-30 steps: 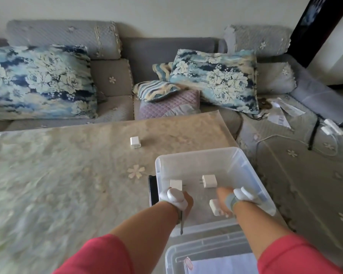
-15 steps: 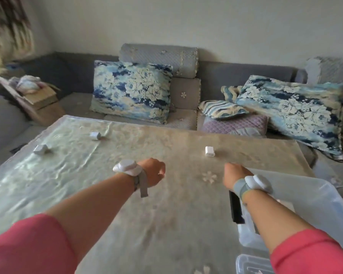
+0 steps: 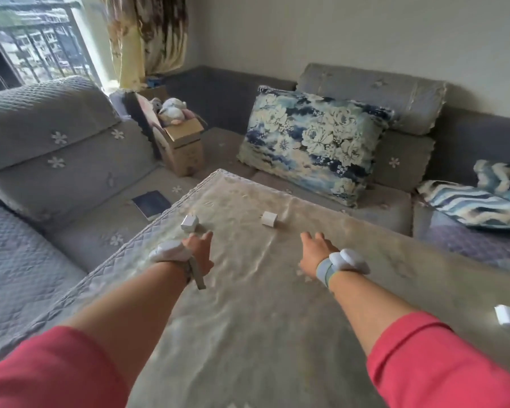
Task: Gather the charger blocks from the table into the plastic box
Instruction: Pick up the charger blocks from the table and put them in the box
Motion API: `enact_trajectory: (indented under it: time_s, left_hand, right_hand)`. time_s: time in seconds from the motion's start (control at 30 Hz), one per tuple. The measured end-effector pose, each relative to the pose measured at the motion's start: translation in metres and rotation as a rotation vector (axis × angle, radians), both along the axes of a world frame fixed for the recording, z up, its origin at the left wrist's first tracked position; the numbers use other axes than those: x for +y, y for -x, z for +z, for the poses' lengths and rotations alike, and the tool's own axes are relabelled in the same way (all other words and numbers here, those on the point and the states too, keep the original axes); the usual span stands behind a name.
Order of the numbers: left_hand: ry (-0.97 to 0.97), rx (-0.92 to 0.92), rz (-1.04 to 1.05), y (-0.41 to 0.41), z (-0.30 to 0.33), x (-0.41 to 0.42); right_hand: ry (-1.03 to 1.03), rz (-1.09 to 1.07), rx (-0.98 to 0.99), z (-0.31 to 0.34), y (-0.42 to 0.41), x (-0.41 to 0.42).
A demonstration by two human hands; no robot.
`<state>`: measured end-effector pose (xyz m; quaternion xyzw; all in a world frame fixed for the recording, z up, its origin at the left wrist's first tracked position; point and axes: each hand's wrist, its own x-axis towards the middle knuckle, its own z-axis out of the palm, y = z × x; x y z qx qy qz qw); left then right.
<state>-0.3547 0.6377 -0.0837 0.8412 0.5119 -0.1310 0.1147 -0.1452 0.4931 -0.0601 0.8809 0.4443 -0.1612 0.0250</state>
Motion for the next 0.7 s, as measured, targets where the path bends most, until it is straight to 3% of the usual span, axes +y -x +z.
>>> enact_trajectory:
  time_s: [0.33,0.5,0.7]
  left_hand:
    - [0.056,-0.143,0.176,-0.006,-0.095,0.151]
    - [-0.047,-0.161,0.135,-0.017,-0.117,0.174]
    - [-0.077,-0.246,0.129,-0.022,-0.132,0.176]
  right_hand:
    - [0.156,0.031,-0.035,-0.089,-0.022,0.170]
    - [0.159,0.099,-0.063,-0.119,-0.036,0.206]
    - [0.108,0.226,-0.305,-0.137,-0.034,0.223]
